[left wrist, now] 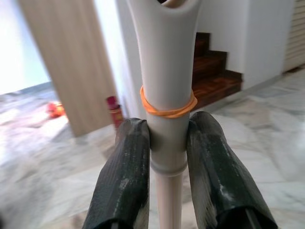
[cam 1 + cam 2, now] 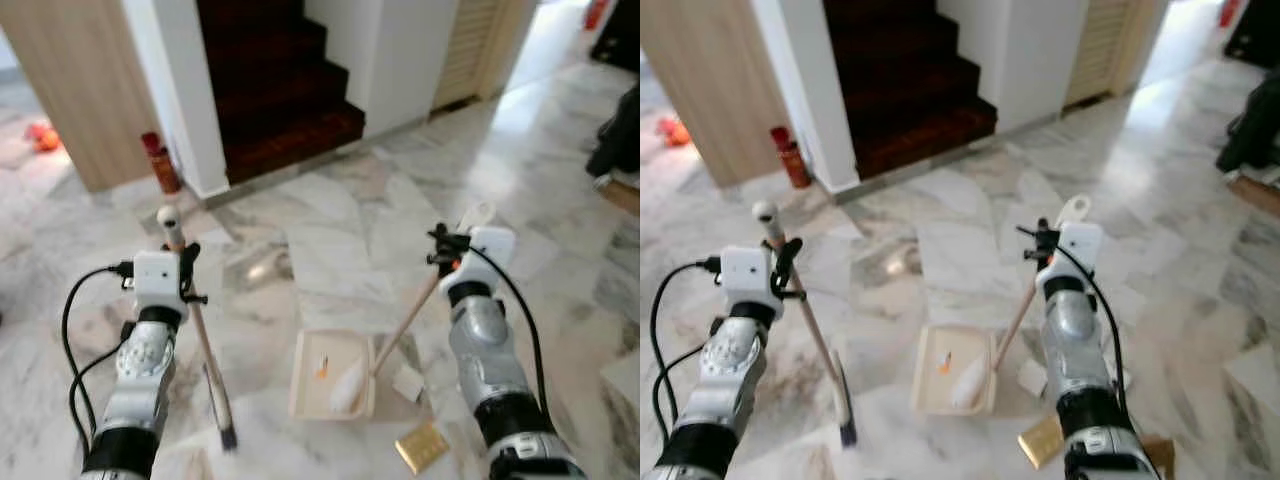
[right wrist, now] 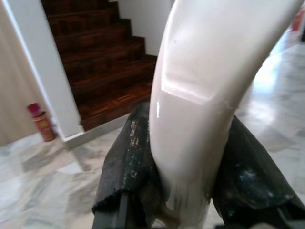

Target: Sweep floor

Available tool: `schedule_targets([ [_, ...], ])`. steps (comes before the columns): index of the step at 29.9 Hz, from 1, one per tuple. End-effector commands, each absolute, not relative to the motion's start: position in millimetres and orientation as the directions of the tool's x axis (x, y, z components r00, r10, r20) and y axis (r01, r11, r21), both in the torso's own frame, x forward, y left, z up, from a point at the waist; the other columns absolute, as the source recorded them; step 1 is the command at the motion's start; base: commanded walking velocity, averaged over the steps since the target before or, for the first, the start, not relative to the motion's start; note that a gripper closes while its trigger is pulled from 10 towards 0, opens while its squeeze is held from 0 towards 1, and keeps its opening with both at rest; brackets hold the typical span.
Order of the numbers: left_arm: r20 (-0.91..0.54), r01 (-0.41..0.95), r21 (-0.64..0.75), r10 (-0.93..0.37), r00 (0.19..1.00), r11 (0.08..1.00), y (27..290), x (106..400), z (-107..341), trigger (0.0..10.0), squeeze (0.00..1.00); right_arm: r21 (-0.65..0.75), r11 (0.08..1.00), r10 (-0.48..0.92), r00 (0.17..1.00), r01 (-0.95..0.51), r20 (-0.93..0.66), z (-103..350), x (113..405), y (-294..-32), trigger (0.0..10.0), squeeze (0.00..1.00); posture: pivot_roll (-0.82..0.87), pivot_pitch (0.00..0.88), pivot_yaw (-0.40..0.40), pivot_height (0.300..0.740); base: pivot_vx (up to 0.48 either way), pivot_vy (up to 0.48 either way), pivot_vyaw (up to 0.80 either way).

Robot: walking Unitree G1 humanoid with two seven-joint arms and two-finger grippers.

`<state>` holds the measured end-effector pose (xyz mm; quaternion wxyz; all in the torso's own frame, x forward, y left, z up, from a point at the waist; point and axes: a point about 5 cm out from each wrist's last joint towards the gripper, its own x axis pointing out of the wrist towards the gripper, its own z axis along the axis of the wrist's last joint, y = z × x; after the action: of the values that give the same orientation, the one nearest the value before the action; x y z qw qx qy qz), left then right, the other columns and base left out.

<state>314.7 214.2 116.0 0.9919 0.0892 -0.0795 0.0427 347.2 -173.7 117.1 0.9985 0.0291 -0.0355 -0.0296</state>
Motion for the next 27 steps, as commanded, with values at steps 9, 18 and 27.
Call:
schedule_targets([
  [9,0.195,-0.101,0.164,0.068,0.979,0.981,214.3,314.2,124.5,10.0,0.0,0.086,0.994,-0.069,0.992,0.059,0.107,128.2,350.3,-174.7,10.0,0.0,0.02,0.0,-0.005,0.74,0.0,0.0,0.29],
  [18,0.191,-0.099,0.159,0.068,0.979,0.982,213.1,314.1,123.6,10.0,0.0,0.078,0.996,-0.062,0.992,0.053,0.106,128.3,350.5,-174.4,10.0,0.0,0.02,0.0,-0.008,0.74,0.0,0.21,0.45],
  [27,0.19,-0.099,0.155,0.069,0.979,0.983,212.0,314.0,123.2,10.0,0.0,0.099,0.993,-0.069,0.993,0.059,0.1,127.4,351.0,-176.3,10.0,0.0,0.02,0.0,-0.012,0.74,0.0,0.322,0.0],
])
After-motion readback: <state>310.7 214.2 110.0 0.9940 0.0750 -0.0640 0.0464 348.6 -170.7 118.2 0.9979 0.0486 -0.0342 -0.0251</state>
